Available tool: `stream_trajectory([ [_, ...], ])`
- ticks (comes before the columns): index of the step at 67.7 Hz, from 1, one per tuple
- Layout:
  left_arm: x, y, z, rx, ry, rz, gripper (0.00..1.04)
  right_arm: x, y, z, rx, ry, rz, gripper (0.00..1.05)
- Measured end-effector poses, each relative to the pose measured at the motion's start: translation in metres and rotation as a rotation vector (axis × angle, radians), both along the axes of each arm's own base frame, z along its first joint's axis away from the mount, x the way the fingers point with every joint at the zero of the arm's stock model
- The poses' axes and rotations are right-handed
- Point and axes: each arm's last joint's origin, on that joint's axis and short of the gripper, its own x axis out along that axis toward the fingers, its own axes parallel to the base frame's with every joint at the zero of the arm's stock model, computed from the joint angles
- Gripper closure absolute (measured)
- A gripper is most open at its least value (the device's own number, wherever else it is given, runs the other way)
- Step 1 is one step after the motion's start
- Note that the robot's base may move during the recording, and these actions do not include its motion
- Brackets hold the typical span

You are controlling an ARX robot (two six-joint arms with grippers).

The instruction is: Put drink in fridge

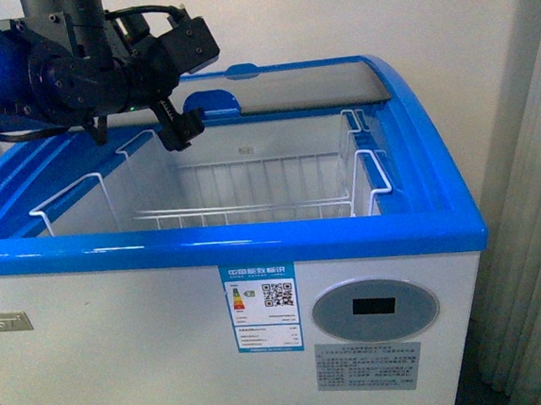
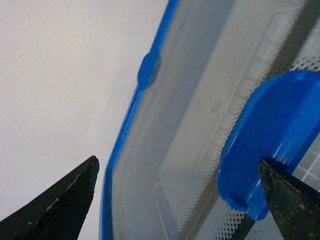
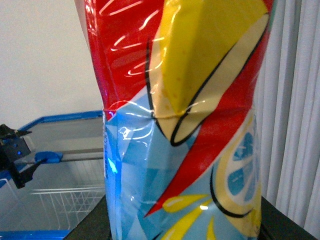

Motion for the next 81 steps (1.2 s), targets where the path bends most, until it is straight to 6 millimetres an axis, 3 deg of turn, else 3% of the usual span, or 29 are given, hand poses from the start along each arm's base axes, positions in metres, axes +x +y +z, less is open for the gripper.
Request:
stream_trajectory([
  [13, -0.005, 0.005, -0.005, -0.162, 0.011, 0.146, 0.08, 0.000, 0.000, 0.000, 0.000, 0.000, 0.000, 0.64],
  [22, -0.040, 0.018, -0.009, -0.398, 0.150, 0.343, 0.08, 0.000, 0.000, 0.000, 0.000, 0.000, 0.000, 0.64],
  [30, -0.100, 0.030, 0.006, -0.681, 0.302, 0.395, 0.08, 0.000, 0.000, 0.000, 0.000, 0.000, 0.000, 0.64],
  [39, -0.170, 0.033, 0.018, -0.851, 0.404, 0.366, 0.08, 0.000, 0.000, 0.000, 0.000, 0.000, 0.000, 0.64],
  [50, -0.275, 0.048, 0.006, -0.981, 0.549, 0.386, 0.08, 0.000, 0.000, 0.000, 0.000, 0.000, 0.000, 0.64],
  [57, -0.322, 0.065, -0.006, -1.037, 0.582, 0.445, 0.09, 0.000, 0.000, 0.000, 0.000, 0.000, -0.001, 0.64],
  [64, -0.360, 0.085, -0.014, -1.118, 0.306, 0.401, 0.23, 0.000, 0.000, 0.000, 0.000, 0.000, 0.001, 0.64],
  [71, -0.406, 0.102, -0.032, -1.149, 0.191, 0.380, 0.43, 0.002, 0.000, -0.001, -0.009, 0.026, 0.012, 0.64],
  [77, -0.430, 0.102, -0.050, -1.151, 0.175, 0.356, 0.64, 0.006, -0.006, 0.014, -0.112, 0.474, 0.233, 0.64],
  [81, -0.433, 0.103, -0.049, -1.155, 0.153, 0.343, 0.77, 0.017, -0.005, 0.007, -0.172, 0.655, 0.376, 0.64],
])
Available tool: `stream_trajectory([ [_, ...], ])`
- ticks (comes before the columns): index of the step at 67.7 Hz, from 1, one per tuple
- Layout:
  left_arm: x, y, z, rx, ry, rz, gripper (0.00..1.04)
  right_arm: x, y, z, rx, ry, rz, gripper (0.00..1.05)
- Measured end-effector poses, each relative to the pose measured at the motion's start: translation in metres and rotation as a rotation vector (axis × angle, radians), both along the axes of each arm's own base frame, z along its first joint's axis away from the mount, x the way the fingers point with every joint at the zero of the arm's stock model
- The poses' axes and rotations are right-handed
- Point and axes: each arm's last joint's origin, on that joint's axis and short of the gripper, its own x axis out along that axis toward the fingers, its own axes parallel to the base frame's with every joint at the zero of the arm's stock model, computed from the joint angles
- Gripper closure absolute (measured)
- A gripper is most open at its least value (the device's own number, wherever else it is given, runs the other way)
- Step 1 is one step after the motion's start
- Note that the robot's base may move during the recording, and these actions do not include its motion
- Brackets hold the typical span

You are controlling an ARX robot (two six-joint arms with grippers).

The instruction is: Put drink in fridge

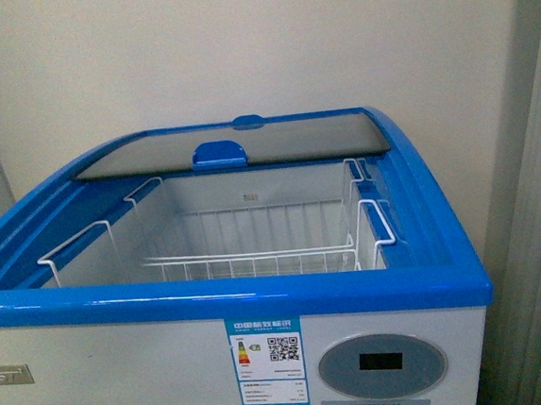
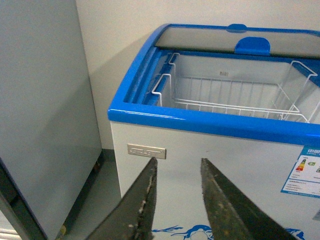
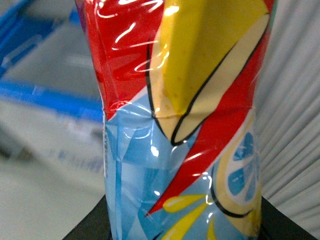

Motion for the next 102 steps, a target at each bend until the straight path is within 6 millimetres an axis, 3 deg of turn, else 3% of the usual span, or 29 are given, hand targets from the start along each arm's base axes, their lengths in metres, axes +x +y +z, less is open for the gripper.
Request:
stream_trajectory([
  [5, -0.002, 0.000, -0.001, 0.000, -0.009, 0.001, 0.89, 0.024, -0.002, -0.008, -0.126, 0.038, 0.135, 0.64],
  [11, -0.004, 0.000, -0.004, 0.001, -0.007, 0.001, 1.01, 0.052, -0.004, -0.003, -0.276, 0.010, 0.224, 0.64],
  [20, -0.007, 0.000, -0.007, 0.003, -0.008, 0.000, 1.02, 0.110, -0.004, 0.004, -0.543, -0.013, 0.365, 0.64],
  [21, -0.007, 0.000, -0.007, 0.003, -0.007, 0.000, 1.02, 0.124, -0.002, 0.004, -0.603, -0.012, 0.406, 0.64],
  [26, -0.008, 0.000, -0.008, 0.003, -0.007, 0.000, 1.02, 0.149, 0.003, 0.002, -0.713, -0.015, 0.476, 0.64],
  [35, -0.011, 0.000, -0.014, 0.003, -0.020, 0.000, 1.02, 0.221, 0.027, -0.003, -1.006, -0.075, 0.650, 0.64],
  [51, -0.014, 0.000, -0.015, 0.005, -0.023, 0.000, 1.02, 0.289, 0.074, -0.024, -1.162, -0.101, 0.762, 0.64],
  [59, -0.024, 0.000, -0.019, 0.006, -0.007, 0.000, 1.02, 0.326, 0.114, -0.052, -1.203, -0.110, 0.804, 0.64],
  [70, -0.025, 0.000, -0.018, 0.006, -0.016, 0.000, 1.02, 0.351, 0.164, -0.085, -1.192, -0.111, 0.839, 0.64],
  [76, -0.025, 0.000, -0.018, 0.006, -0.016, 0.000, 1.02, 0.356, 0.176, -0.095, -1.190, -0.125, 0.841, 0.64],
  [89, -0.025, 0.000, -0.018, 0.006, -0.016, 0.000, 1.02, 0.364, 0.196, -0.111, -1.173, -0.182, 0.818, 0.64],
  [102, -0.025, 0.000, -0.018, 0.006, -0.016, 0.000, 1.02, 0.366, 0.203, -0.116, -1.141, -0.212, 0.782, 0.62],
])
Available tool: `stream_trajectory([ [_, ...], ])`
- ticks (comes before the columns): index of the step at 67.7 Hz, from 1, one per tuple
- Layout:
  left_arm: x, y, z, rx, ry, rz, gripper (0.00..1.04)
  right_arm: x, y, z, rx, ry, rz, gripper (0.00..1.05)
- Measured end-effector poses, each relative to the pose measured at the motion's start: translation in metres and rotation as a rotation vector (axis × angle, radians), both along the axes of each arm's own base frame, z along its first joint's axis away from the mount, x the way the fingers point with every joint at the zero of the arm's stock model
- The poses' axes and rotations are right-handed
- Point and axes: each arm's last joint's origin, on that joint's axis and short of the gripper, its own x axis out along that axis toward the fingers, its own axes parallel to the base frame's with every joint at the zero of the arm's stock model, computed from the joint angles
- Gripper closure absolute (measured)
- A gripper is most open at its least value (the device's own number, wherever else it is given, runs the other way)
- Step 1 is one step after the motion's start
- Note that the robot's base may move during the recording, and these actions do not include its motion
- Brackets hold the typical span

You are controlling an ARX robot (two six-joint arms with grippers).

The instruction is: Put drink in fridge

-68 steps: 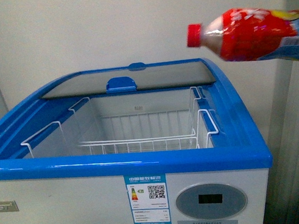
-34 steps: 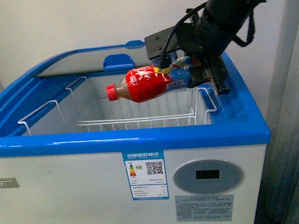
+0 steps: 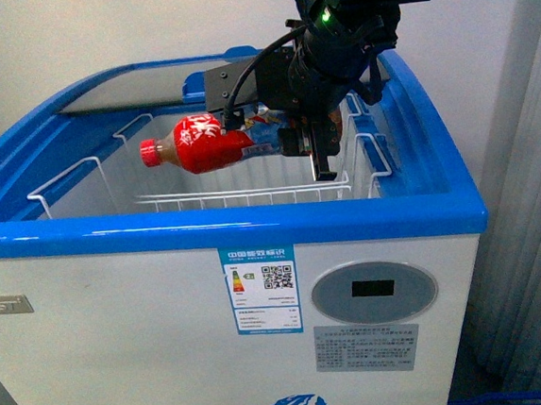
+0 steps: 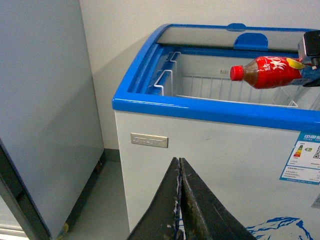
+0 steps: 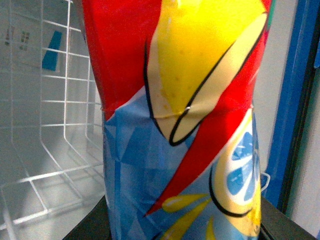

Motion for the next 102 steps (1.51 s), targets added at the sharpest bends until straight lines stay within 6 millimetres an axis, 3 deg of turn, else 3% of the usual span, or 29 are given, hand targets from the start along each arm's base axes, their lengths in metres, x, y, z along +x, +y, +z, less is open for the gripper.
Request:
stream_trajectory([
  [14, 0.000, 0.000, 0.000, 0.000, 0.000, 0.000, 1.02, -0.004, 0.001, -0.016, 0.030, 0.035, 0.000, 0.27],
  [23, 0.000, 0.000, 0.000, 0.000, 0.000, 0.000, 1.02, -0.011, 0.002, -0.004, 0.075, 0.030, 0.001, 0.07],
  [34, 0.000, 0.000, 0.000, 0.000, 0.000, 0.000, 1.02, -0.031, -0.005, 0.038, 0.178, -0.026, 0.007, 0.08],
  [42, 0.000, 0.000, 0.000, 0.000, 0.000, 0.000, 1.02, -0.052, -0.023, 0.068, 0.284, -0.064, -0.055, 0.08],
  [48, 0.000, 0.000, 0.000, 0.000, 0.000, 0.000, 1.02, -0.086, -0.066, 0.101, 0.452, -0.084, -0.268, 0.08],
  [52, 0.000, 0.000, 0.000, 0.000, 0.000, 0.000, 1.02, -0.119, -0.107, 0.123, 0.623, -0.056, -0.470, 0.08],
  [54, 0.000, 0.000, 0.000, 0.000, 0.000, 0.000, 1.02, -0.125, -0.114, 0.126, 0.641, -0.052, -0.497, 0.08],
  [59, 0.000, 0.000, 0.000, 0.000, 0.000, 0.000, 1.02, -0.167, -0.148, 0.138, 0.824, 0.023, -0.659, 0.08],
  [69, 0.000, 0.000, 0.000, 0.000, 0.000, 0.000, 1.02, -0.245, -0.184, 0.147, 1.049, 0.133, -0.835, 0.08],
  [72, 0.000, 0.000, 0.000, 0.000, 0.000, 0.000, 1.02, -0.285, -0.195, 0.149, 1.142, 0.174, -0.883, 0.08],
  [78, 0.000, 0.000, 0.000, 0.000, 0.000, 0.000, 1.02, -0.336, -0.203, 0.151, 1.232, 0.196, -0.931, 0.08],
  [85, 0.000, 0.000, 0.000, 0.000, 0.000, 0.000, 1.02, -0.375, -0.205, 0.152, 1.323, 0.205, -0.982, 0.08],
  [88, 0.000, 0.000, 0.000, 0.000, 0.000, 0.000, 1.02, -0.390, -0.203, 0.153, 1.365, 0.156, -1.014, 0.08],
  [89, 0.000, 0.000, 0.000, 0.000, 0.000, 0.000, 1.02, -0.394, -0.201, 0.153, 1.367, 0.064, -0.962, 0.11],
  [93, 0.000, 0.000, 0.000, 0.000, 0.000, 0.000, 1.02, -0.395, -0.197, 0.132, 1.388, -0.235, -0.771, 0.27],
  [102, 0.000, 0.000, 0.000, 0.000, 0.000, 0.000, 1.02, -0.390, -0.192, 0.078, 1.400, -0.367, -0.710, 0.54],
])
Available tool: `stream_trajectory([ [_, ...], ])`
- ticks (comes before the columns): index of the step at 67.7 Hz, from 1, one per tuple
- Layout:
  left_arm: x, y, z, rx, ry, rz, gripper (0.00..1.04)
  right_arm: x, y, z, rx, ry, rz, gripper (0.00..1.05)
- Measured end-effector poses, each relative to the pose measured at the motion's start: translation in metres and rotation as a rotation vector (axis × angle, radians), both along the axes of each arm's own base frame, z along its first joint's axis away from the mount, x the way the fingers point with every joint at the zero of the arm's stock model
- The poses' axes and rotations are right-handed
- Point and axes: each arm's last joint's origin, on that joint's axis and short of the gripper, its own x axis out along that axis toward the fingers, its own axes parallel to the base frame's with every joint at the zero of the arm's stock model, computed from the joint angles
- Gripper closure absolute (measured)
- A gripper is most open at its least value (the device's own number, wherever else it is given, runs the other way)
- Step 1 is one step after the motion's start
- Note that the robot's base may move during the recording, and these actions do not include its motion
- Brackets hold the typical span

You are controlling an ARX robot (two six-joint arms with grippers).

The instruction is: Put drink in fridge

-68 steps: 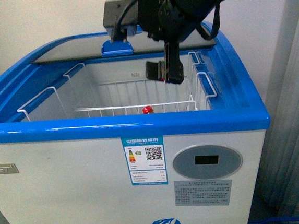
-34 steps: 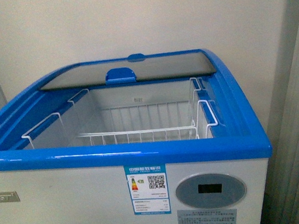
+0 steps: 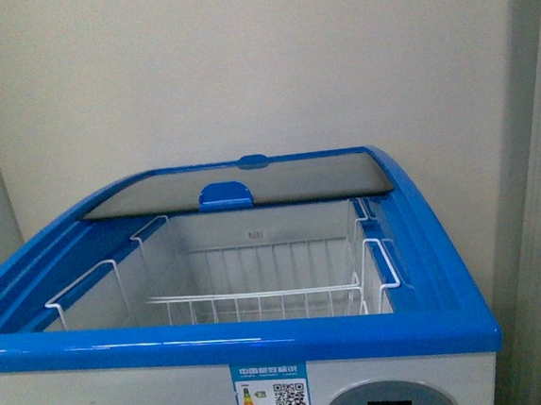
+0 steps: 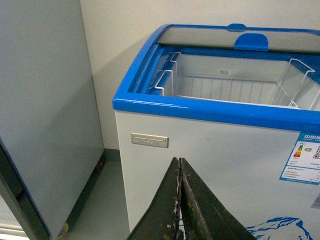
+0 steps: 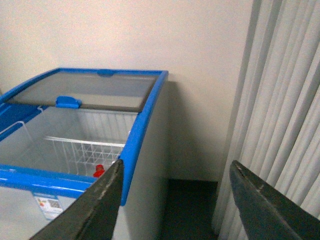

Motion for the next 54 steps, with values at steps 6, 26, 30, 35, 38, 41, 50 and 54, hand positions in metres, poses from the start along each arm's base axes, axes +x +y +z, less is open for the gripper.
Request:
stream_trajectory([
  [6, 0.000, 0.000, 0.000, 0.000, 0.000, 0.001, 1.02, 0.002, 0.007, -0.025, 0.001, 0.013, 0.037, 0.68],
  [26, 0.000, 0.000, 0.000, 0.000, 0.000, 0.000, 1.02, 0.002, 0.008, -0.078, -0.002, 0.021, 0.042, 1.02],
  [30, 0.000, 0.000, 0.000, 0.000, 0.000, 0.000, 1.02, 0.002, 0.008, -0.088, -0.002, 0.023, 0.042, 1.02],
  [35, 0.000, 0.000, 0.000, 0.000, 0.000, 0.000, 1.02, 0.002, 0.008, -0.097, -0.002, 0.024, 0.042, 1.02],
  [38, 0.000, 0.000, 0.000, 0.000, 0.000, 0.000, 1.02, 0.002, 0.008, -0.101, -0.002, 0.023, 0.042, 1.02],
  [41, 0.000, 0.000, 0.000, 0.000, 0.000, 0.000, 1.02, 0.002, 0.008, -0.106, -0.002, 0.024, 0.042, 1.02],
  [50, 0.000, 0.000, 0.000, 0.000, 0.000, 0.000, 1.02, 0.002, 0.008, -0.116, -0.002, 0.024, 0.042, 1.02],
  [54, 0.000, 0.000, 0.000, 0.000, 0.000, 0.000, 1.02, 0.002, 0.008, -0.119, -0.002, 0.023, 0.042, 1.02],
])
